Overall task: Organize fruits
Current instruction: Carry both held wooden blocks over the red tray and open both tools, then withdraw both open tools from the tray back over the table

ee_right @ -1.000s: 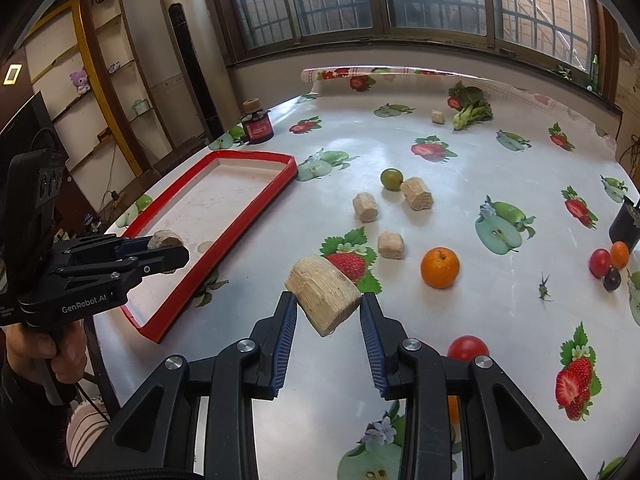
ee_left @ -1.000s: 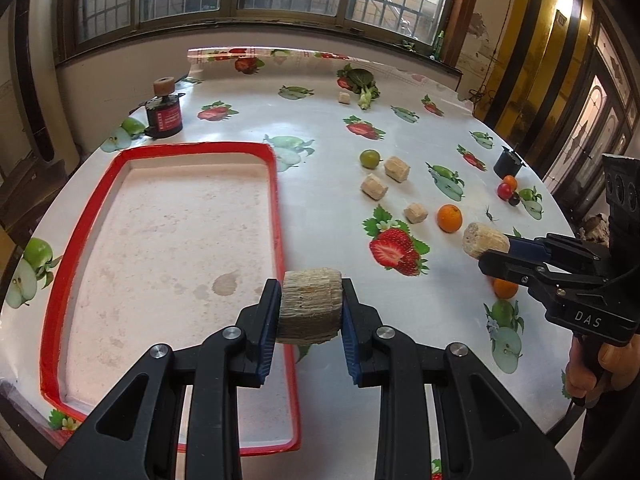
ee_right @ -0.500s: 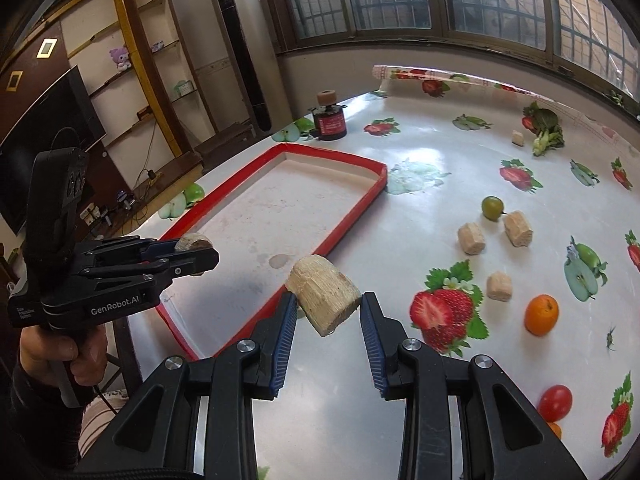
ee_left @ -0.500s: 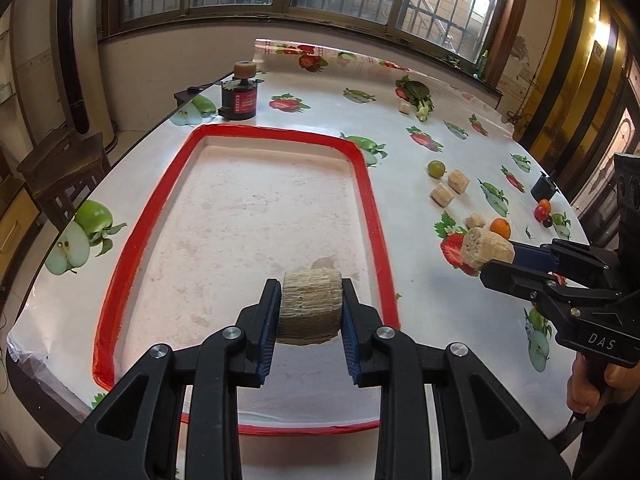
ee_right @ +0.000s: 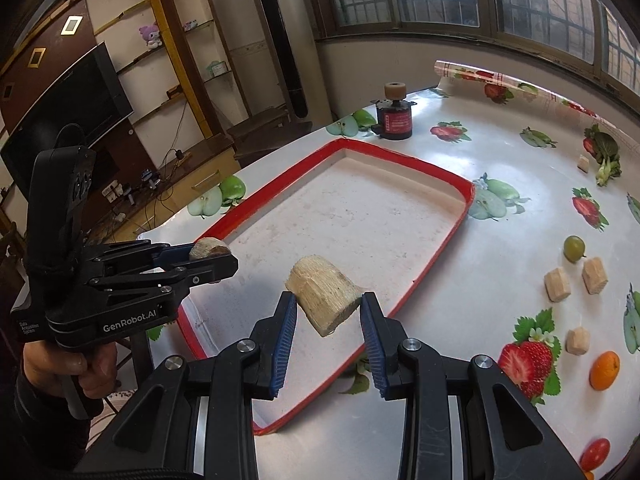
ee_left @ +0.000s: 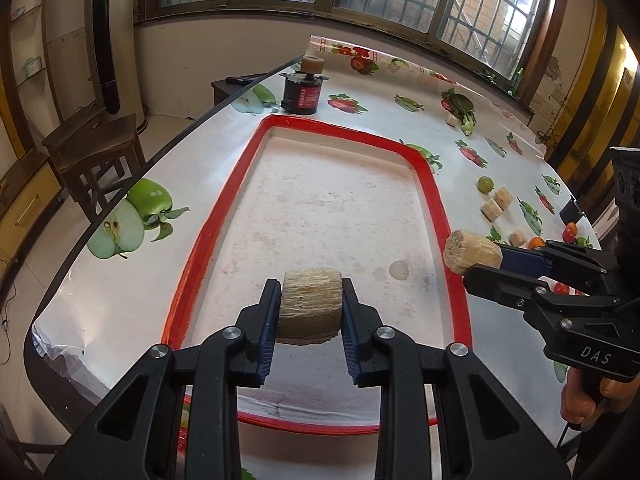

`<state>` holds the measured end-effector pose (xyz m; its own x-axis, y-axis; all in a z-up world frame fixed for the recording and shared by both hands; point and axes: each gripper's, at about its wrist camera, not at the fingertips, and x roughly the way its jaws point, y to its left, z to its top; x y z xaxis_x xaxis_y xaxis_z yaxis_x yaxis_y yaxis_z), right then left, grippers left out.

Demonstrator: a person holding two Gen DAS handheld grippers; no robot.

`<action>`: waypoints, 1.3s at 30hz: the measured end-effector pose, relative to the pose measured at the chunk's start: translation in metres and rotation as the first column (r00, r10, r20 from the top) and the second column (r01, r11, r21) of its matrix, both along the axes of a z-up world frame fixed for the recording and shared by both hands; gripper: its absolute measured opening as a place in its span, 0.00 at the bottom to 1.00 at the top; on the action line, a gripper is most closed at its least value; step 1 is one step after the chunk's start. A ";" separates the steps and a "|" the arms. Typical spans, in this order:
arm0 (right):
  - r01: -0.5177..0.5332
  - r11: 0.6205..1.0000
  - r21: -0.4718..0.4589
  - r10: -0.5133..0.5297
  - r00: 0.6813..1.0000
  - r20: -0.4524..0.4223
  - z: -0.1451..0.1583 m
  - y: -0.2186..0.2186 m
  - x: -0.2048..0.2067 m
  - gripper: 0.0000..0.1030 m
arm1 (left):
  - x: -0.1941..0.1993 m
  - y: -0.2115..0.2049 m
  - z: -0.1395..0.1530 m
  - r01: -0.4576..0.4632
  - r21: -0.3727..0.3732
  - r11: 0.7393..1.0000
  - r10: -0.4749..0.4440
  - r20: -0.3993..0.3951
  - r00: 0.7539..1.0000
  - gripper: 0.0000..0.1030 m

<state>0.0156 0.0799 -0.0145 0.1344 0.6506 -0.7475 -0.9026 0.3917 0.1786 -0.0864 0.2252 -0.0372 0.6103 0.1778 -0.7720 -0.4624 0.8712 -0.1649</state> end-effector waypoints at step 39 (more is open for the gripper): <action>0.018 0.999 -0.029 -0.018 1.000 -0.021 -0.012 -0.006 0.011 0.50 | 0.009 -0.025 -0.003 0.024 0.027 0.999 -0.023 -0.044 0.999 0.48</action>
<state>0.0271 0.0738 -0.0264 0.1301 0.6261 -0.7688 -0.8916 0.4131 0.1855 -0.0776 0.1998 -0.0406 0.5801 0.1851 -0.7932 -0.4478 0.8859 -0.1208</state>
